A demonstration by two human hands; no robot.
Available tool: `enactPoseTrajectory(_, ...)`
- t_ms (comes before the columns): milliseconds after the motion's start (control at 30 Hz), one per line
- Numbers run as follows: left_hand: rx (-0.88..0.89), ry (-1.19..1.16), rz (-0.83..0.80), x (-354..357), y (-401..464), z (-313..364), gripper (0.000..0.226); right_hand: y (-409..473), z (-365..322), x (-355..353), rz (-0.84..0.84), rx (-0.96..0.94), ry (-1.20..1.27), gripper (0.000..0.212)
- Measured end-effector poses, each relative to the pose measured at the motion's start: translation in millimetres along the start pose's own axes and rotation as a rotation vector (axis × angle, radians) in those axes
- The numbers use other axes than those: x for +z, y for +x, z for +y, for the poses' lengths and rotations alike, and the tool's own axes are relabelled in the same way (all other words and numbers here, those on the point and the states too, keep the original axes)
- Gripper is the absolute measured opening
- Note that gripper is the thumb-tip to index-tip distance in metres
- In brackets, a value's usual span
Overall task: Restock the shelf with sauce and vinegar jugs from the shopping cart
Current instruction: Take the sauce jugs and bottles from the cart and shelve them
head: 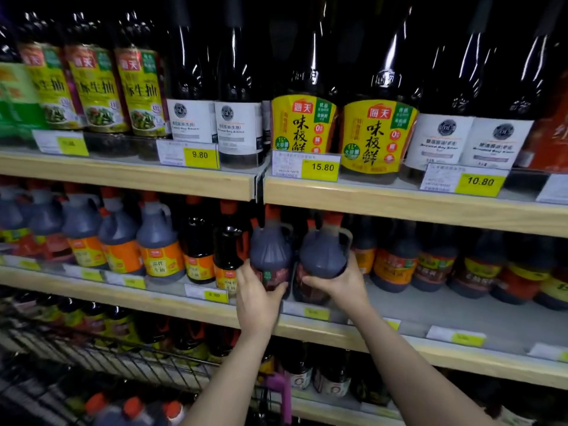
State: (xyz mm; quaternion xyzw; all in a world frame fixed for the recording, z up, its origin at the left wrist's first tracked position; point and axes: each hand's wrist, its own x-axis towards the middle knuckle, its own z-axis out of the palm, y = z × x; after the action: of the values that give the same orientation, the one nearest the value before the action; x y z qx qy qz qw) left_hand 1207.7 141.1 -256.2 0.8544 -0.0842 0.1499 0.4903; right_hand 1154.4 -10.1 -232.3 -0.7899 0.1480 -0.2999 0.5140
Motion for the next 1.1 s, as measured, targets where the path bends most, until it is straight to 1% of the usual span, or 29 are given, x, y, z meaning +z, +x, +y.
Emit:
enactPoseTrajectory(133, 0.01, 0.004, -0.002, 0.7, 1.0, -6.4, 0.081, 3.5, 8.0, 7.9, -0.058, 0.074, -0.034, 0.089)
enactPoseTrajectory(333, 0.02, 0.022, 0.004, 1.4, 3.6, -9.9, 0.081, 4.9, 12.0, 10.2, -0.085, 0.101, -0.044, 0.089)
enactPoseTrajectory(433, 0.021, 0.006, -0.022, 0.4, 4.4, -11.9, 0.082, 4.7, 11.7, 9.1, -0.12, 0.139, -0.051, 0.091)
enactPoseTrajectory(467, 0.021, -0.008, -0.044, -2.3, 5.5, -12.1, 0.083, 4.7, 9.3, 7.8, -0.141, 0.157, -0.057, 0.095)
enactPoseTrajectory(533, 0.024, -0.021, -0.089, -11.4, 5.9, -12.0, 0.087, 2.3, 3.3, 3.7, -0.186, 0.191, -0.06, 0.108)
enactPoseTrajectory(600, 0.017, -0.016, -0.122, -30.8, 3.3, -8.9, 0.088, -5.6, -11.0, -5.6, -0.188, 0.212, -0.055, 0.116)
enactPoseTrajectory(667, 0.023, 0.01, -0.151, -59.6, -3.7, -8.0, 0.08, -19.2, -30.7, -16.6, -0.172, 0.21, -0.093, 0.11)
enactPoseTrajectory(767, 0.04, 0.035, -0.216, -112.0, -20.3, -11.5, 0.062, -47.9, -64.3, -29.8, -0.176, 0.182, -0.156, 0.088)
enactPoseTrajectory(833, 0.032, 0.035, -0.236, -153.3, -39.7, -13.5, 0.052, -73.9, -89.1, -34.3, -0.228, 0.17, -0.149, 0.073)
enactPoseTrajectory(900, 0.044, 0.054, -0.241, -190.4, -61.7, -17.9, 0.045, -100.4, -109.8, -35.6, -0.302, 0.169, -0.138, 0.063)
enactPoseTrajectory(1000, 0.022, 0.075, -0.242, -250.5, -104.9, -26.8, 0.041, -147.2, -139.5, -30.2, -0.402, 0.126, -0.106, 0.053)
enactPoseTrajectory(1100, 0.001, 0.052, -0.204, -304.9, -148.7, -42.8, 0.036, -191.1, -160.1, -18.9, -0.476, 0.113, -0.081, 0.048)
